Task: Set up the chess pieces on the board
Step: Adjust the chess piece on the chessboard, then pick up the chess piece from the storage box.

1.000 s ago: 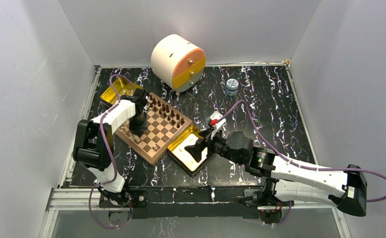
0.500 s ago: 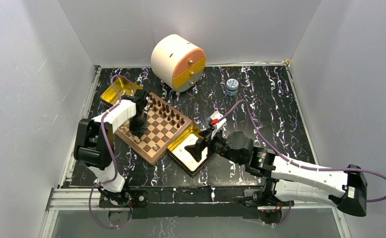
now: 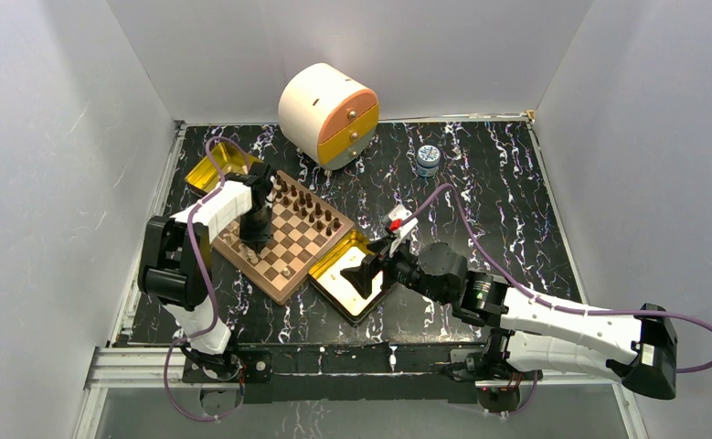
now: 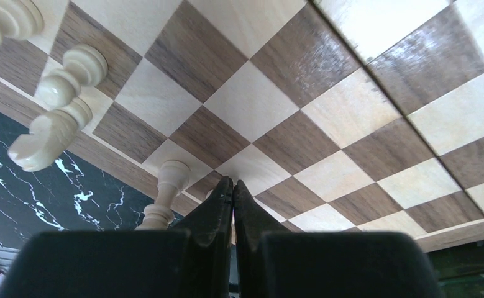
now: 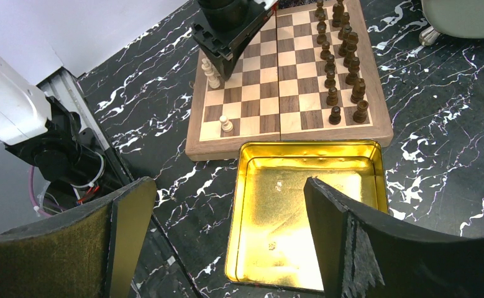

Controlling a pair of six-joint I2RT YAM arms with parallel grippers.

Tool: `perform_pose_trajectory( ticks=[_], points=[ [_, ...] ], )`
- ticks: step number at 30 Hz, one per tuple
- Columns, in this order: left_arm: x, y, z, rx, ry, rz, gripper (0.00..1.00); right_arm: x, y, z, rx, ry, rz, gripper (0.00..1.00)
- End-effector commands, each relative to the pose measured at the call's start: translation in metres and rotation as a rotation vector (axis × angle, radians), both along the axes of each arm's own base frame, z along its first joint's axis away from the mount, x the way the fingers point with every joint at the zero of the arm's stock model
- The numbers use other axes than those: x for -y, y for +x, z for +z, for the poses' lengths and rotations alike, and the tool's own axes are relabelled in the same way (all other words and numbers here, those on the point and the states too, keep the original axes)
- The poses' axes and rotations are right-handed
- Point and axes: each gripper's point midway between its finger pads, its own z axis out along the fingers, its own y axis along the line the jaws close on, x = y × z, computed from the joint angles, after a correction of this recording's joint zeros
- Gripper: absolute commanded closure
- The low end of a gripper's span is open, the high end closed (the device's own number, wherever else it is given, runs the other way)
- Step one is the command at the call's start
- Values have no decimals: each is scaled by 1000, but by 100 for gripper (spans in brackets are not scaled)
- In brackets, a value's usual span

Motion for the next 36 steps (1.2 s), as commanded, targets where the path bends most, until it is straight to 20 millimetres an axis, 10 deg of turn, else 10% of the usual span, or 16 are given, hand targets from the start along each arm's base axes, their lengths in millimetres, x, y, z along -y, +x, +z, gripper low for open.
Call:
perform_pose_trajectory(
  ticks=[1, 7, 15, 28, 36],
  points=[
    [11, 28, 24, 80, -37, 3, 99, -1, 5, 41, 41, 106, -24, 1],
    [25, 85, 75, 301, -89, 56, 77, 0, 11, 29, 13, 60, -67, 1],
    [-22, 136, 136, 575, 84, 170, 47, 7, 17, 21, -60, 11, -142, 1],
    [-102, 220, 119, 648, -25, 412, 69, 29, 28, 14, -66, -38, -255, 1],
    [-111, 266, 81, 604, 27, 334, 66, 23, 31, 20, -60, -44, -253, 1]
  ],
)
